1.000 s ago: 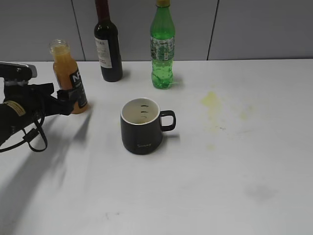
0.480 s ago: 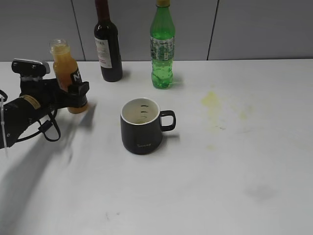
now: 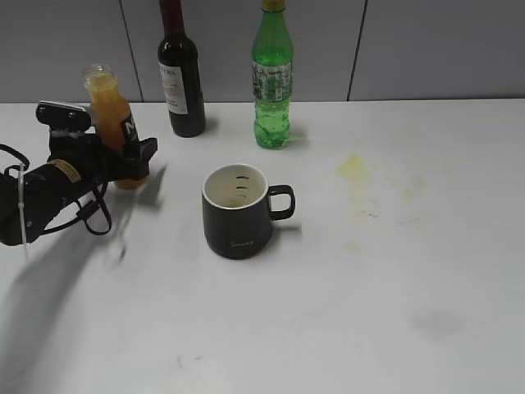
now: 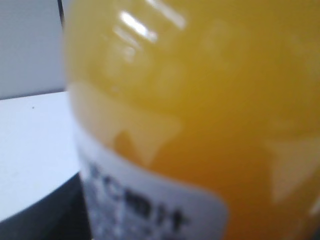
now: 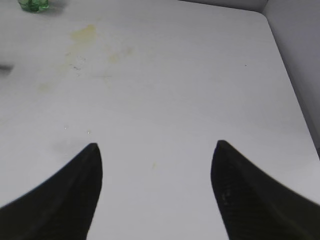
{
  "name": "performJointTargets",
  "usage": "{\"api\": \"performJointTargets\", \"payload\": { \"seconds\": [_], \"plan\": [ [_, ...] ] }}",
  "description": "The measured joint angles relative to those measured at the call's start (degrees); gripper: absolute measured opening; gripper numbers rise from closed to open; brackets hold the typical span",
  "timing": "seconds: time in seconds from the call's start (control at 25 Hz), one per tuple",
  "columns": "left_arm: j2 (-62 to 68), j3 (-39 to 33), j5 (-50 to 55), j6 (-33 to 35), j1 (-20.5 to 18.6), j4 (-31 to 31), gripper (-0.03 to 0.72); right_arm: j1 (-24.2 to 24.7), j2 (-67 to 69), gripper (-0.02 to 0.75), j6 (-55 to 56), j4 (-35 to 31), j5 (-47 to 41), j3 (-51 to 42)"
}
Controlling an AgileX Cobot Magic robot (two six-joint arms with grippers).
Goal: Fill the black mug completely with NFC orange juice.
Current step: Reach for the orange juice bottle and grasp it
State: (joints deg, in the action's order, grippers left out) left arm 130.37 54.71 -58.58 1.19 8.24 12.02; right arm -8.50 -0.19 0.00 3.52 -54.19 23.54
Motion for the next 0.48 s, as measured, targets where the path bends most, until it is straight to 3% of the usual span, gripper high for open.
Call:
{"api": "performJointTargets", "payload": {
  "seconds": [0.36, 0.48],
  "plan": [
    [0.75, 2.07, -0.77, -0.43, 0.00, 0.64, 0.565, 0.00, 0.00, 0.519, 0.00, 0.00, 0.00, 0.00],
    [1.05, 2.25, -0.83, -1.19, 0.00, 1.48, 0.494, 0.05, 0.00, 0.519, 0.00, 0.00, 0.00, 0.00]
  ]
}}
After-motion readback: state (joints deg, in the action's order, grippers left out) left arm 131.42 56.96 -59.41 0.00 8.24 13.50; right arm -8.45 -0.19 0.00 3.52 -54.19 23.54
